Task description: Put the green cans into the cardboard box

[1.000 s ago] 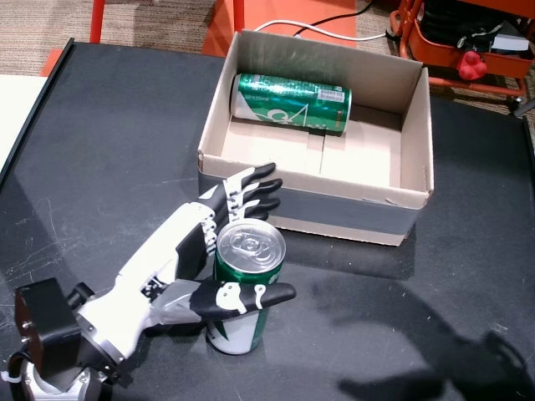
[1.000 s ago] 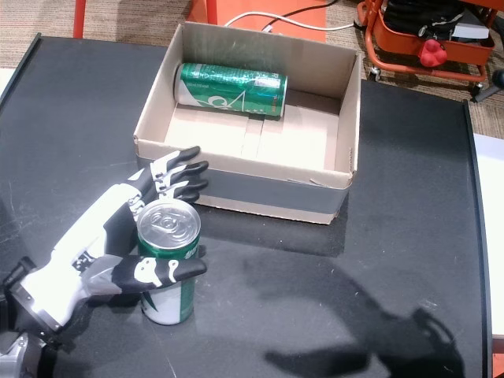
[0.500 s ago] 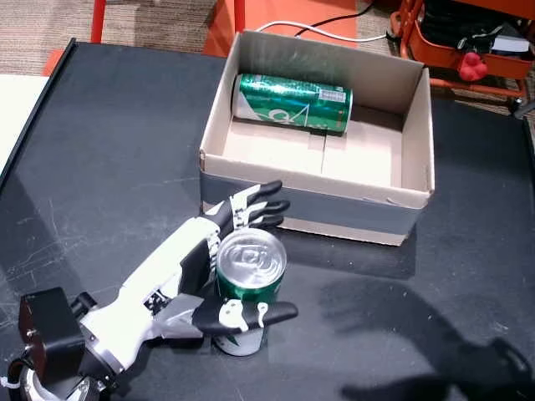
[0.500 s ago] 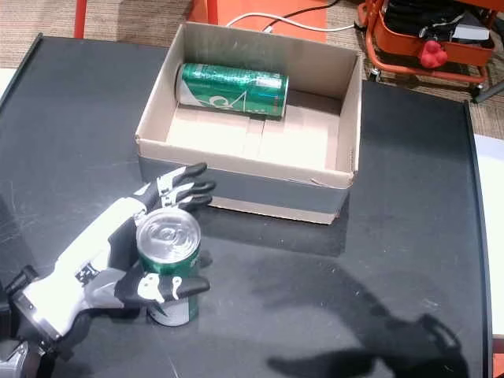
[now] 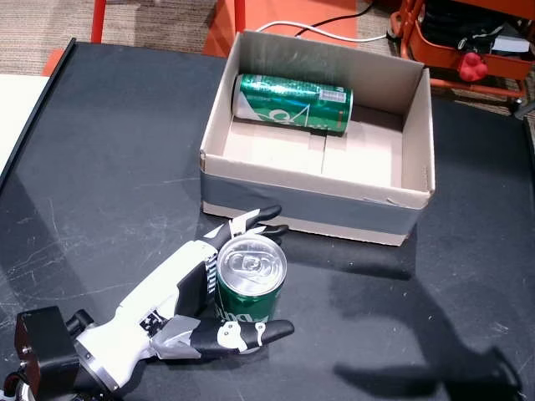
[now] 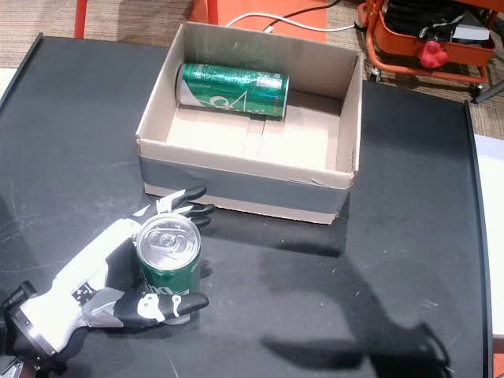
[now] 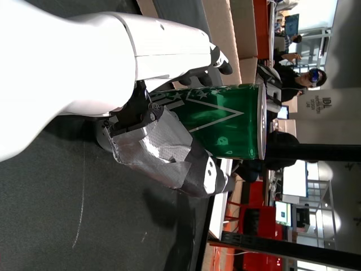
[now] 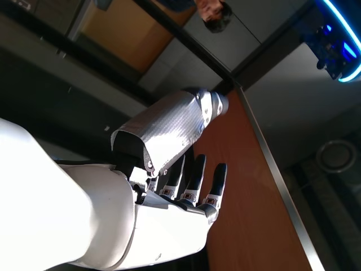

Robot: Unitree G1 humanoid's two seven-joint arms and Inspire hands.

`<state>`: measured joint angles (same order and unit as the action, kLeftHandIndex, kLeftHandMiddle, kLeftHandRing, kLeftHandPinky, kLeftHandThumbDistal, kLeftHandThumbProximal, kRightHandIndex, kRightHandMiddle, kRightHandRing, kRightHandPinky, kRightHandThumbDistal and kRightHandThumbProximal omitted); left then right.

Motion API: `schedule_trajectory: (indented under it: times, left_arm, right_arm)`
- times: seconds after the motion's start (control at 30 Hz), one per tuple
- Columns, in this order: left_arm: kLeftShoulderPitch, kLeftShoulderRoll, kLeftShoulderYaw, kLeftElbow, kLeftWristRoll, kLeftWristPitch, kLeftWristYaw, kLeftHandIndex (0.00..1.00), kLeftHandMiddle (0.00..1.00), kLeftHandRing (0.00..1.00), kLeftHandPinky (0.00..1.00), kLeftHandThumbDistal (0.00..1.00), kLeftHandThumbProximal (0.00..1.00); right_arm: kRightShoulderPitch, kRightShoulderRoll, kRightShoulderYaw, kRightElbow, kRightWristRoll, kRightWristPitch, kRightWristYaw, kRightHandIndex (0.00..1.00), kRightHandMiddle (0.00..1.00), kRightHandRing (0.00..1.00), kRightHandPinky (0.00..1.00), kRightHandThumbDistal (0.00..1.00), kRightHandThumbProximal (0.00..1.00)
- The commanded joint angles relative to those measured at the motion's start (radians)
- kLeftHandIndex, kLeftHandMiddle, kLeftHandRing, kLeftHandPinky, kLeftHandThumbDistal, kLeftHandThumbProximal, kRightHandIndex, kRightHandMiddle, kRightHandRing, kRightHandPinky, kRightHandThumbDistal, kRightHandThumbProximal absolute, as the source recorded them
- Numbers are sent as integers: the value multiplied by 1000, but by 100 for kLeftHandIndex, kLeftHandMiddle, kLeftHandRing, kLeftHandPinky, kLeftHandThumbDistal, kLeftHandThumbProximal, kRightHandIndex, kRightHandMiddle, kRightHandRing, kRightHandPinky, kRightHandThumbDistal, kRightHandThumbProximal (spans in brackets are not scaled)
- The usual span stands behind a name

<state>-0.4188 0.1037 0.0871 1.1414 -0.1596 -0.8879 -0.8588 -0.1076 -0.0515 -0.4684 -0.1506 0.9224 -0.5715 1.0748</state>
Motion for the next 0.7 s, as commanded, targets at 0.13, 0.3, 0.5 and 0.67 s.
schedule_trajectory:
  times: [0.13, 0.3, 0.5, 0.67]
  left_arm:
    - [1, -5, 9, -9, -13, 27, -13, 100, 95, 95, 100, 86, 23]
    - [-9, -11, 12, -10, -13, 29, -16, 100, 94, 94, 100, 83, 22]
    - [-16, -3, 10, -8, 7, 16, 8, 100, 93, 94, 99, 86, 25]
    - [-16, -2, 10, -3, 1, 19, -1, 100, 94, 94, 99, 84, 21]
  right_arm:
    - [20, -27, 13, -5, 10, 15, -2, 58, 62, 67, 67, 94, 35]
    - [22, -31, 25, -6, 28, 31, 3, 60, 63, 68, 67, 100, 37]
    - [21, -21, 22, -6, 33, 27, -2, 58, 60, 67, 66, 97, 35]
    - [27, -16, 20, -11, 38, 25, -5, 58, 60, 65, 64, 99, 34]
